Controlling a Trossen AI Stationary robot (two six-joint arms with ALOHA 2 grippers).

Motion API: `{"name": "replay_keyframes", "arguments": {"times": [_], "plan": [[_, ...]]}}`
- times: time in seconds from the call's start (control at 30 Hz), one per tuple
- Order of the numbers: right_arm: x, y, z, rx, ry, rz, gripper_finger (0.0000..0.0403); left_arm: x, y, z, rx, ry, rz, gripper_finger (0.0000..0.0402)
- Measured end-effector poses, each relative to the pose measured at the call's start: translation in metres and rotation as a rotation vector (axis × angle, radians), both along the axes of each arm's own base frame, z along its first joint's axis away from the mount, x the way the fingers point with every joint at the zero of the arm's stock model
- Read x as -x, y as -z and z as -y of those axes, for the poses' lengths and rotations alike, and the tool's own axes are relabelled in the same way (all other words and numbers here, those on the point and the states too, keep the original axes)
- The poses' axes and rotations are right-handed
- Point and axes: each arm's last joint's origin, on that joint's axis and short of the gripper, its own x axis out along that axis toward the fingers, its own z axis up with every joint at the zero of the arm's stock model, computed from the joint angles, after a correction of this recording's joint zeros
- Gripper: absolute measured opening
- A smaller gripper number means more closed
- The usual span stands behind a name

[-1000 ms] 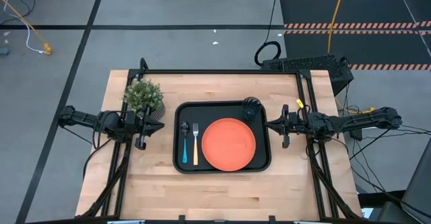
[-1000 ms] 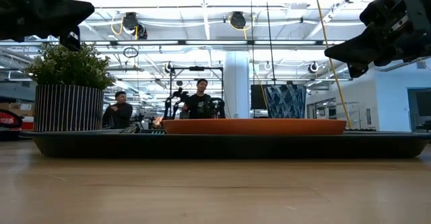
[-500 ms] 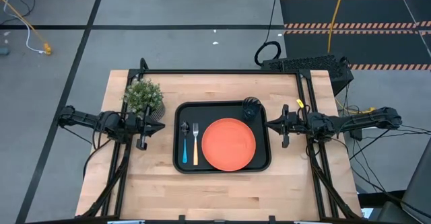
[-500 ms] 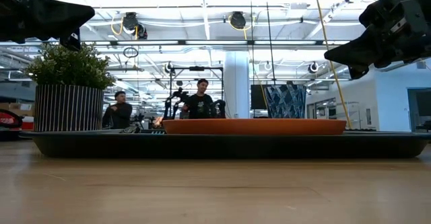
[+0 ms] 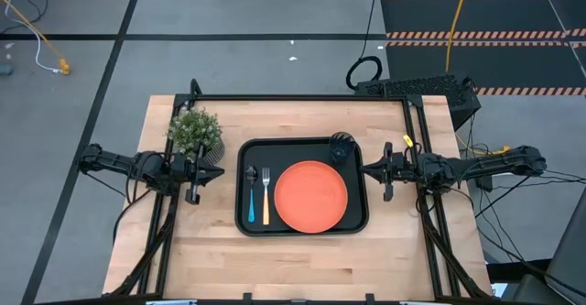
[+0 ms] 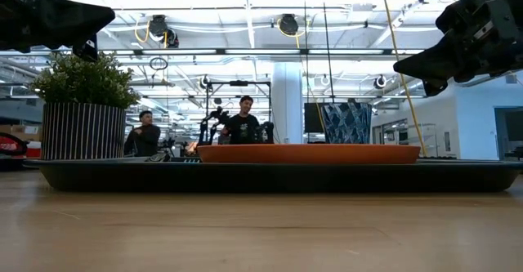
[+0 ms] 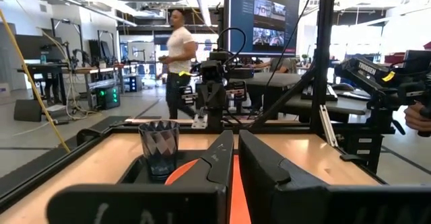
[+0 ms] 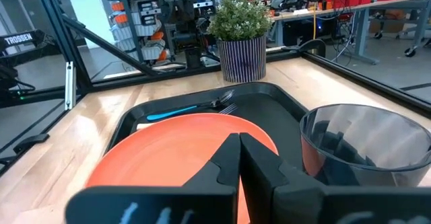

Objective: Pick and place plate/cup/fork/spoon on tray
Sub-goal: Return to Home Position

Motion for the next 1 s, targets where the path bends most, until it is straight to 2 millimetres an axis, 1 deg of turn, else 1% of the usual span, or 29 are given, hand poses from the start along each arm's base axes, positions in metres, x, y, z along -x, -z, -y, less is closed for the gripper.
{"name": "replay_keyframes", "arguments": {"times": [0.4, 0.53, 0.83, 1.0], "plan": [[0.0, 0.0, 0.0, 0.048, -0.004, -0.005, 0.0, 0.0, 0.001, 0.0, -0.003, -0.001, -0.016, 0.0026], [0.0, 0.0, 0.0, 0.079, -0.006, -0.009, 0.0, -0.001, 0.005, 0.0, -0.056, -0.008, -0.047, 0.0026], [0.0, 0.001, 0.0, 0.079, -0.007, -0.019, 0.0, -0.001, 0.006, 0.0, -0.087, -0.012, -0.055, 0.0026], [0.0, 0.001, 0.0, 0.084, -0.007, -0.018, 0.0, -0.001, 0.012, 0.0, -0.102, -0.016, -0.122, 0.0026]]}}
